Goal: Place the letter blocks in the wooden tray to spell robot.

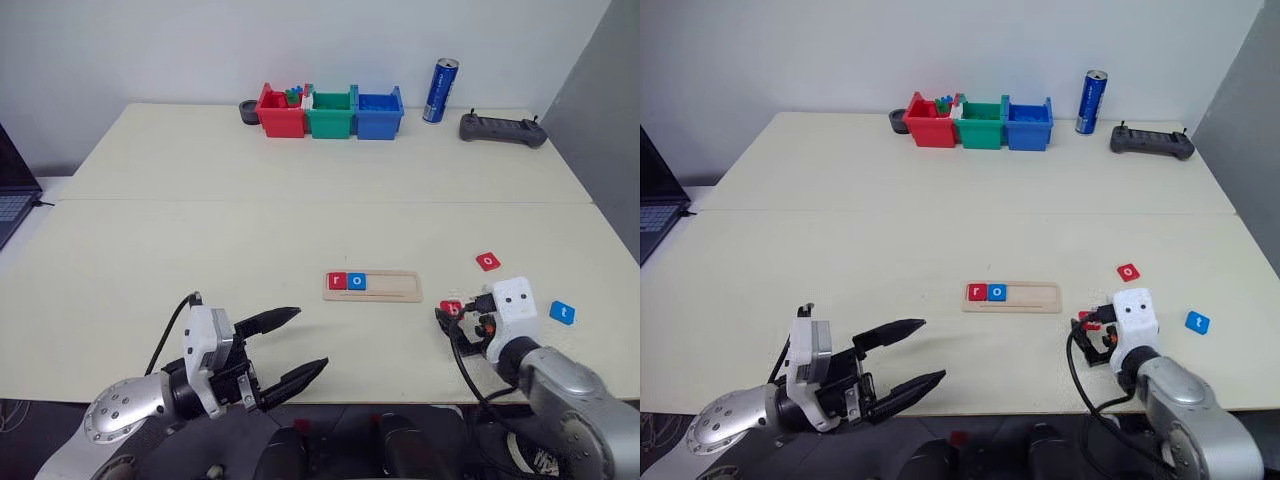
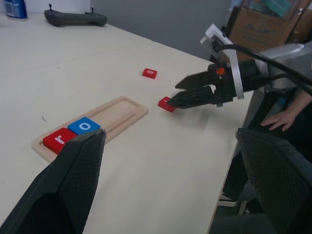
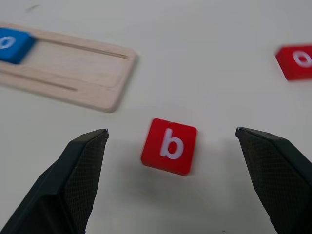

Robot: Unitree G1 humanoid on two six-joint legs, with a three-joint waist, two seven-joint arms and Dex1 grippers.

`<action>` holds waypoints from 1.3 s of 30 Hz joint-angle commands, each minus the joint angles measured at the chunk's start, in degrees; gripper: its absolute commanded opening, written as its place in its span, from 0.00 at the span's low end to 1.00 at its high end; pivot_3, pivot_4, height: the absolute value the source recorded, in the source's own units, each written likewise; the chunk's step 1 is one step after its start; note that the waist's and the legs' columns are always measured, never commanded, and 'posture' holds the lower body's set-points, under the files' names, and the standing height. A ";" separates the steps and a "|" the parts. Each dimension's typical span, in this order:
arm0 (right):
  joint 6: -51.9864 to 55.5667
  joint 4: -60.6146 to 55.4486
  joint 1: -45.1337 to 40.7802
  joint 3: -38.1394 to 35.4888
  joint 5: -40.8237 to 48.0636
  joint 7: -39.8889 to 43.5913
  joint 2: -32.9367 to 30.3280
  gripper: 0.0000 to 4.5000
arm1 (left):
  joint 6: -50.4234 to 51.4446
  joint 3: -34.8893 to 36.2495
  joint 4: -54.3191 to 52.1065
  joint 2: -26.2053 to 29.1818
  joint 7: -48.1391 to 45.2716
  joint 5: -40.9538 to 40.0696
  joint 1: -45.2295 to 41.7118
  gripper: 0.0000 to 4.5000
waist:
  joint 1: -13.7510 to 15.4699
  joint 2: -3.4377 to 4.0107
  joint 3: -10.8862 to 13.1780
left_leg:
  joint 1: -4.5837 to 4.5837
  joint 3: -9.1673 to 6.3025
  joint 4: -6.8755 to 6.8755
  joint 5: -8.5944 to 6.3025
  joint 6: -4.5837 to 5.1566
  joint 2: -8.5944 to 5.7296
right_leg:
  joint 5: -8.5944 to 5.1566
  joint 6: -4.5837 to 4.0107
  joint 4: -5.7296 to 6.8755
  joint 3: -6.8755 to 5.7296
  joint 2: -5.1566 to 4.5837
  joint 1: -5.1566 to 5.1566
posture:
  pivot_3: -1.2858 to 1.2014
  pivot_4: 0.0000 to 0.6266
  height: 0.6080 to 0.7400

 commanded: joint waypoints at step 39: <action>-68.72 64.82 -18.04 9.90 -7.91 55.14 -19.69 0.79 | -7.84 -1.37 11.44 2.00 -14.56 5.60 -7.08 1.00 | 0.08 -0.19 0.17 | 0.13 0.11 0.10 -0.05 0.10 -0.04 | 0.24 -0.24 0.09 0.09 -0.04 0.12 | 0.52 0.24 1.00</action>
